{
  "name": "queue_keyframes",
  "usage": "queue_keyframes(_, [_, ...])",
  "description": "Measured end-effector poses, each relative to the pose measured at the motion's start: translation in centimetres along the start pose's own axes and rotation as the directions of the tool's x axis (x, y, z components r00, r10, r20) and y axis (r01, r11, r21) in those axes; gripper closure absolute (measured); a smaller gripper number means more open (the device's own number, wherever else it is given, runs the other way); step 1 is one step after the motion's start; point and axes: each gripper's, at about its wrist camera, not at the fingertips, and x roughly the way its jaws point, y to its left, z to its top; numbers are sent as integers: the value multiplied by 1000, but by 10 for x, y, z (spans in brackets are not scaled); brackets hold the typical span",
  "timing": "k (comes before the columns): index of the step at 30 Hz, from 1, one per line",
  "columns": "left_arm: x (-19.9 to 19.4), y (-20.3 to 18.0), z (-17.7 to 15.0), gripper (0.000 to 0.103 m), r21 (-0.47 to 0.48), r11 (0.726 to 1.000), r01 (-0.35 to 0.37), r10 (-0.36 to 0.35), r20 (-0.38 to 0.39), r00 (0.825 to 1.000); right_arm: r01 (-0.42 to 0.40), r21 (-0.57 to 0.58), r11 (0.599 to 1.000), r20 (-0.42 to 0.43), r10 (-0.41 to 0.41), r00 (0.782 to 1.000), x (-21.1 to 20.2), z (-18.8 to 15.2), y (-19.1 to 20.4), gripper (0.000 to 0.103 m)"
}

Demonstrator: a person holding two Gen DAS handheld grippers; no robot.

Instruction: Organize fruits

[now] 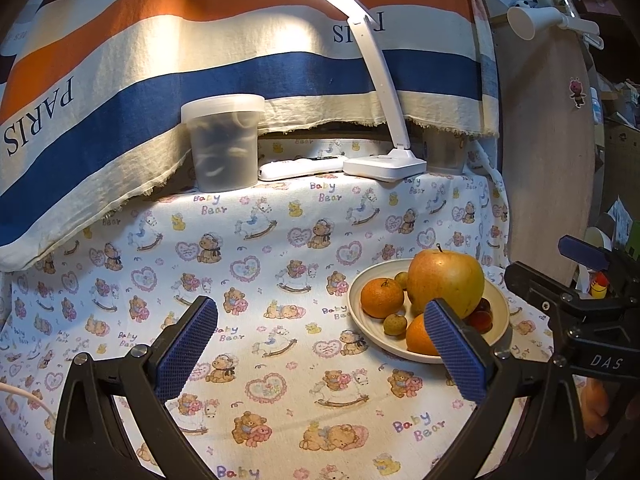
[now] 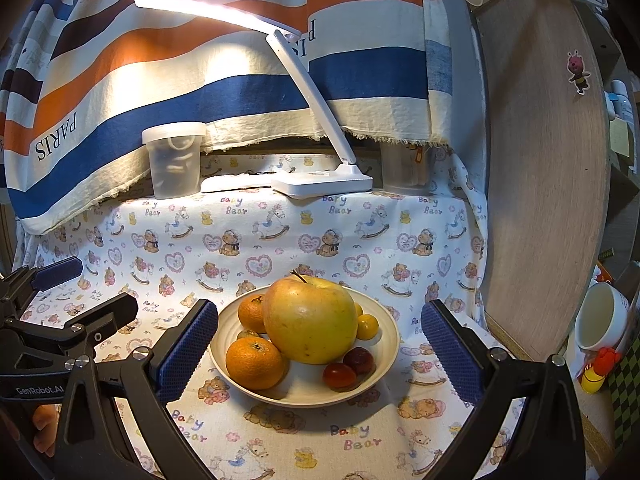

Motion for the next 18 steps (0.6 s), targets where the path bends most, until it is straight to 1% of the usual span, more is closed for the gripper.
queue_keyframes(18, [0, 1, 0, 0, -1, 1000, -3, 3, -1, 1000, -1, 0, 1000, -1, 1, 1000, 1, 0, 0, 1])
